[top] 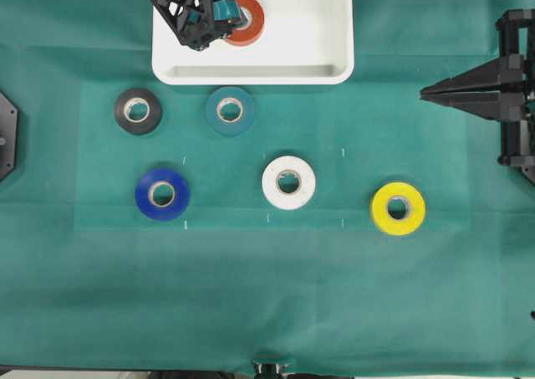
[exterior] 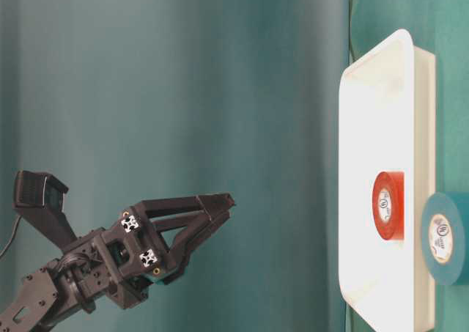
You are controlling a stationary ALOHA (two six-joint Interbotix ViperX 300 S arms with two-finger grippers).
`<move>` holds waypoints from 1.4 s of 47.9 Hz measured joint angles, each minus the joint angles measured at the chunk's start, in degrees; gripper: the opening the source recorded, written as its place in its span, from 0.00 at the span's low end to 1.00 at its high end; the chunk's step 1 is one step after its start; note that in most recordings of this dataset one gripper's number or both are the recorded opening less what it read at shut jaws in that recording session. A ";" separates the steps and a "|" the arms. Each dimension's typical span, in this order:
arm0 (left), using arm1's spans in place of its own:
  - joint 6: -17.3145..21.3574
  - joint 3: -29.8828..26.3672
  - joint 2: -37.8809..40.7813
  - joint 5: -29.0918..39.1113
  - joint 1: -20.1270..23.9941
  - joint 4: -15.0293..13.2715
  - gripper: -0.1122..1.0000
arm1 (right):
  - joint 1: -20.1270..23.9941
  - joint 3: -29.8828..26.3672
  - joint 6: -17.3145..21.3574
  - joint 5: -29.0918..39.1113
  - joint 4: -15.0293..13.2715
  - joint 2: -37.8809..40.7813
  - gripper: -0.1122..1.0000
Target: Pick up the tape from a random location and place it into the white case.
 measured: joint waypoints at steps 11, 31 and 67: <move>0.00 0.00 0.00 0.00 -0.35 0.00 0.98 | 0.00 0.00 0.00 0.26 0.00 0.00 0.10; 0.00 0.00 0.09 -0.09 -0.70 0.00 0.98 | 0.00 -0.09 0.09 0.97 0.00 0.00 0.10; 0.18 0.09 -2.11 -0.09 -2.55 0.00 0.98 | 0.00 -0.53 0.09 1.58 0.00 0.00 0.10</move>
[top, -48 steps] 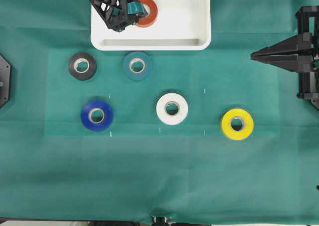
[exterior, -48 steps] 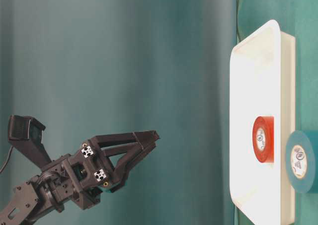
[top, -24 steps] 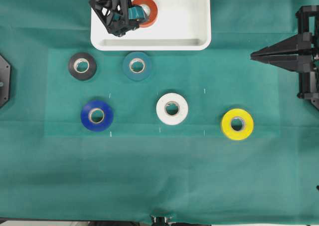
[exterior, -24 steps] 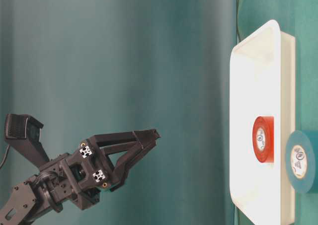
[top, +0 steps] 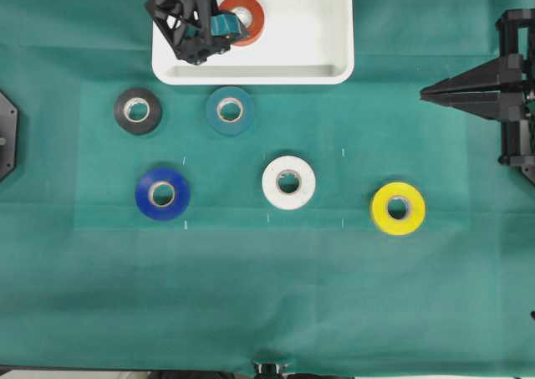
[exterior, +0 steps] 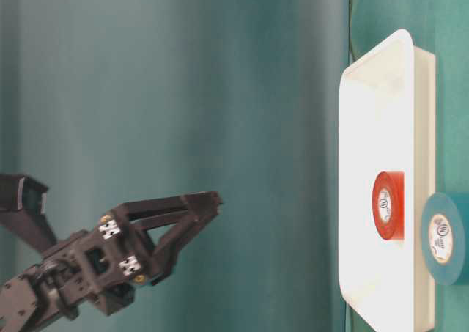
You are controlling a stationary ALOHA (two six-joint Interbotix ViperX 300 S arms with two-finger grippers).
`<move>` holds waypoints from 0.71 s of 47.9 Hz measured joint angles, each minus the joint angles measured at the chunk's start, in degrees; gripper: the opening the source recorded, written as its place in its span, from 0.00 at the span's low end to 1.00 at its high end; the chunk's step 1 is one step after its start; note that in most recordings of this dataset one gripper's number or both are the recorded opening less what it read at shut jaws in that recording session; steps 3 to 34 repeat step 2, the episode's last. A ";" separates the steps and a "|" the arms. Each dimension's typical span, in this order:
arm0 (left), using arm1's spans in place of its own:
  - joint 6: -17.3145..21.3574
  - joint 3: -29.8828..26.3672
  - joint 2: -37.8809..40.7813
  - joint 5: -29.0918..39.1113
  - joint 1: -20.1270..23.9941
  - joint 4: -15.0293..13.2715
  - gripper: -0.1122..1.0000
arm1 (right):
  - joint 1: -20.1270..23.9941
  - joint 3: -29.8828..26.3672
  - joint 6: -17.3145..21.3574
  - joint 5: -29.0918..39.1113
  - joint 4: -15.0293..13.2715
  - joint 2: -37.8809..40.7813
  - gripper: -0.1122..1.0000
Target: Pick up the tape from a random location and place it into the white case.
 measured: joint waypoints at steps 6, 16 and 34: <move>0.00 0.09 -0.35 0.00 0.00 0.00 0.98 | 0.00 0.00 0.09 0.00 0.00 0.00 0.10; 0.00 0.09 -0.35 0.00 0.00 0.00 0.98 | 0.00 0.00 0.09 0.00 0.00 0.00 0.10; 0.00 0.09 -0.35 0.00 0.00 0.00 0.98 | 0.00 0.00 0.09 0.00 0.00 0.00 0.10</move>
